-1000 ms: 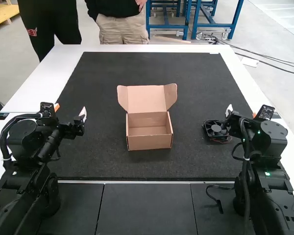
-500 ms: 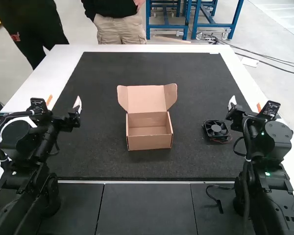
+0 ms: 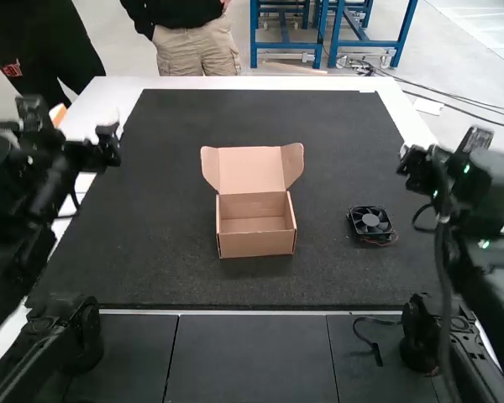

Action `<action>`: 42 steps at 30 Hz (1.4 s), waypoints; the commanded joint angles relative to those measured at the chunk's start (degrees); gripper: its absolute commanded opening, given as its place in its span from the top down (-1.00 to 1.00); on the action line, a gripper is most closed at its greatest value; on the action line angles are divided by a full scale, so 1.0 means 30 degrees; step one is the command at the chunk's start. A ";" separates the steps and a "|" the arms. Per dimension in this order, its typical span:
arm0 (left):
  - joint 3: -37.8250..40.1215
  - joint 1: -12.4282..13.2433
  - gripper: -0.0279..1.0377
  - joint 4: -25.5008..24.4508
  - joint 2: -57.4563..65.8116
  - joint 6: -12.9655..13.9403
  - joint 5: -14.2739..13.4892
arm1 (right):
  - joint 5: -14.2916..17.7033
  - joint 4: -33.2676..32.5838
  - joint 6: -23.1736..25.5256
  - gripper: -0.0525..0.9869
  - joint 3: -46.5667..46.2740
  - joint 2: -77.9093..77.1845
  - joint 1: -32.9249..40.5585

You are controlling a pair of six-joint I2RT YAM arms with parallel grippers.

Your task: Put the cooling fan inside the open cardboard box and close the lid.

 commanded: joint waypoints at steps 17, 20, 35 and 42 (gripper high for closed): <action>0.9735 -0.0705 -0.87 -0.9408 0.9273 0.1502 0.1593 | -0.0035 -1.4459 0.1248 -0.85 1.1867 0.7804 -0.0411; 0.9705 -0.1876 -0.87 -0.9847 0.9507 0.1502 0.1681 | -0.0241 -1.5250 0.0223 -0.85 1.2922 0.9327 -0.0235; 0.9588 -0.9494 -0.87 -1.0755 0.9507 -0.0168 0.0421 | -0.0416 -1.6715 -0.2414 -0.85 1.2922 1.4689 -0.0382; 0.9530 -0.9582 -0.87 -1.0580 0.9741 -0.0109 0.0391 | -0.0387 -1.6246 -0.2736 -0.85 1.2863 1.6271 -0.0382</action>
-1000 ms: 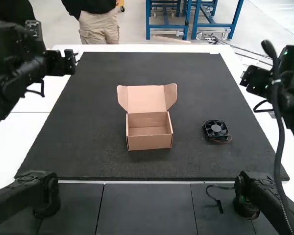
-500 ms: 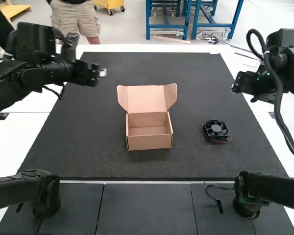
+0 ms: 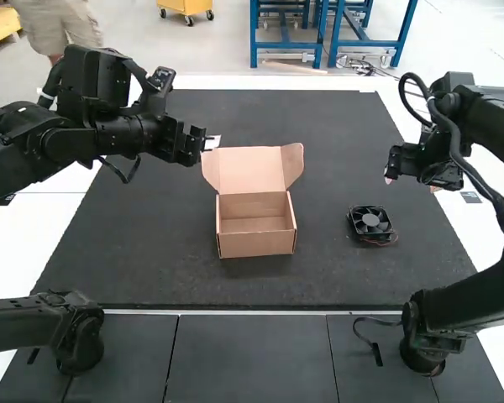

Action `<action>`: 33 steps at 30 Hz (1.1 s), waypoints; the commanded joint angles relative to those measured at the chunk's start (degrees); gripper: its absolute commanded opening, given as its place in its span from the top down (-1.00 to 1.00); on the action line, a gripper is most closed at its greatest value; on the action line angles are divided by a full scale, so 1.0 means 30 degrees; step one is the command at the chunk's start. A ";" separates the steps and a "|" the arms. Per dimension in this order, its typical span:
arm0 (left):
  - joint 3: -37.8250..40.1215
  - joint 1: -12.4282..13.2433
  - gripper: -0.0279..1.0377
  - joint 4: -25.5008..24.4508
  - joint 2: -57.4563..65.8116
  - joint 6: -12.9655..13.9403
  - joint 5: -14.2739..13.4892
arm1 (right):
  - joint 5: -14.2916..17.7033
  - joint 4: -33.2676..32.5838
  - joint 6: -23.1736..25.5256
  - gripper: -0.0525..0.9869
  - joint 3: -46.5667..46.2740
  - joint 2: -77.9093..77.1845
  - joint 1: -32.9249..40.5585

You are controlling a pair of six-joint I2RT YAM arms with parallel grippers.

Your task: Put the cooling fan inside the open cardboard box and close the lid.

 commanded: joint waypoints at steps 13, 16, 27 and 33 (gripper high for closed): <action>-0.0002 -0.0030 -0.87 -0.0097 0.0066 -0.0153 -0.0697 | 0.0945 0.1333 -0.3305 -0.85 0.0397 0.3413 -0.1474; -0.0002 -0.0059 -0.87 -0.0067 0.0066 -0.0153 -0.0902 | 0.0974 0.1626 -0.4330 -0.85 0.0456 0.4028 -0.1913; -0.0002 -0.0059 -0.87 0.0020 0.0184 -0.0153 -0.1195 | 0.0652 0.2300 -0.5590 -0.85 0.0661 0.6636 -0.1913; 0.0027 -0.0059 -0.87 -0.0009 0.0184 -0.0124 -0.1195 | 0.0446 0.2447 -0.5561 -0.85 0.1159 0.7954 -0.1913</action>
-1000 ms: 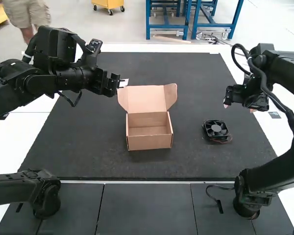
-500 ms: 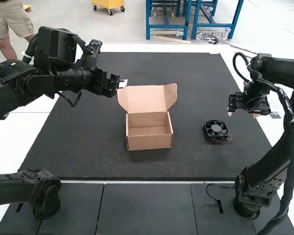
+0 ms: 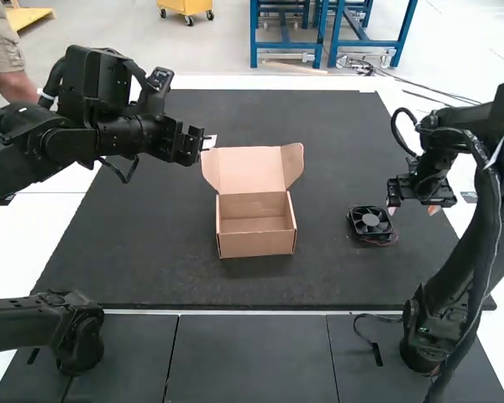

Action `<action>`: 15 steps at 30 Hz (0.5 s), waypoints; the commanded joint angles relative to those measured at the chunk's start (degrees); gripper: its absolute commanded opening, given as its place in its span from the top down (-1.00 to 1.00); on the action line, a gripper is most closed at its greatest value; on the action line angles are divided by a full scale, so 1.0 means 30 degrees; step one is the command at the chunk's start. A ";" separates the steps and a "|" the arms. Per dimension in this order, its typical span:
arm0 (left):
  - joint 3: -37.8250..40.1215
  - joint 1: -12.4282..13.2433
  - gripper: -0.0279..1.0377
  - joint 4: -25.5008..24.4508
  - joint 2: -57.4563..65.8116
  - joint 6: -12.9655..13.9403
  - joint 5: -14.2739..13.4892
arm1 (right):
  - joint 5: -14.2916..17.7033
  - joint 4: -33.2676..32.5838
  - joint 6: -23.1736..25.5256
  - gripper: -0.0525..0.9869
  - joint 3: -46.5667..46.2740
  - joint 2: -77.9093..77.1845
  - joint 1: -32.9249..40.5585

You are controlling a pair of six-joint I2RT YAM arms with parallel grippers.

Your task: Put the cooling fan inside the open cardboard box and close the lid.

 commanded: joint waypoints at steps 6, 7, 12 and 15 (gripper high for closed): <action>0.0049 -0.0059 -0.87 0.0071 0.0169 -0.0124 -0.0233 | -0.0495 0.0152 -0.0176 -0.84 0.1008 0.1198 0.0003; 0.0049 -0.0059 -0.87 0.0071 0.0169 -0.0124 -0.0263 | -0.0495 0.0152 -0.0147 -0.84 0.1008 0.1315 0.0003; 0.0049 -0.0059 -0.87 0.0130 0.0198 -0.0124 -0.0351 | -0.1052 0.0152 0.0058 -0.84 0.1242 0.1930 0.0120; 0.0108 -0.0059 -0.87 0.0130 0.0257 -0.0124 -0.0351 | -0.1081 0.0152 0.0175 -0.84 0.1271 0.2194 0.0120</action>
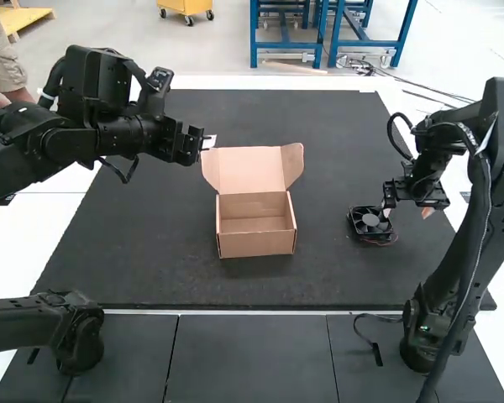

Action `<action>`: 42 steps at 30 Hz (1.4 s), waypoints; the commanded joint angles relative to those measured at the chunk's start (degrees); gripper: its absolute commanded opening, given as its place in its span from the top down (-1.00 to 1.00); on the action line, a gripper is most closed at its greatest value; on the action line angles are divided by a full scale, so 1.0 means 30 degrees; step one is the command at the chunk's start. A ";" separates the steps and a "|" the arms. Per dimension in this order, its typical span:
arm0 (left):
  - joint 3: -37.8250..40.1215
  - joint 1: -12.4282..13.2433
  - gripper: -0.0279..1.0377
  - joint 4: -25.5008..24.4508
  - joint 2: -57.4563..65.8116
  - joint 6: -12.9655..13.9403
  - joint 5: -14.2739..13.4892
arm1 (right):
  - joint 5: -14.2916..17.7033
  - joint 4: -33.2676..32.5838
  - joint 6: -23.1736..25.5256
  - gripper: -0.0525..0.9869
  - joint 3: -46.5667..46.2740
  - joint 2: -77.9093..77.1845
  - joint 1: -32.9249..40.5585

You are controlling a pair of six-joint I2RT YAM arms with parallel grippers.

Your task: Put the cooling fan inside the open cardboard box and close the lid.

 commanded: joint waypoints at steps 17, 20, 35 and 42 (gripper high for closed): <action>0.0247 -0.0059 -0.87 0.0108 0.0360 -0.0124 -0.0292 | -0.0367 0.0044 0.0439 -0.84 0.0777 0.1508 0.0098; 0.0335 -0.0059 -0.87 0.0078 0.0360 -0.0124 -0.0292 | -0.0367 0.0103 0.0527 -0.84 0.0835 0.1889 0.0098; 0.0394 -0.0059 -0.87 -0.1826 0.0125 0.0492 -0.0263 | -0.0543 -0.0220 0.0908 -0.43 0.1802 0.3178 0.0098; 0.0394 -0.0059 -0.87 -0.2265 0.0125 0.0638 -0.0263 | -0.1685 -0.0220 0.0732 0.42 0.1714 0.3178 0.0098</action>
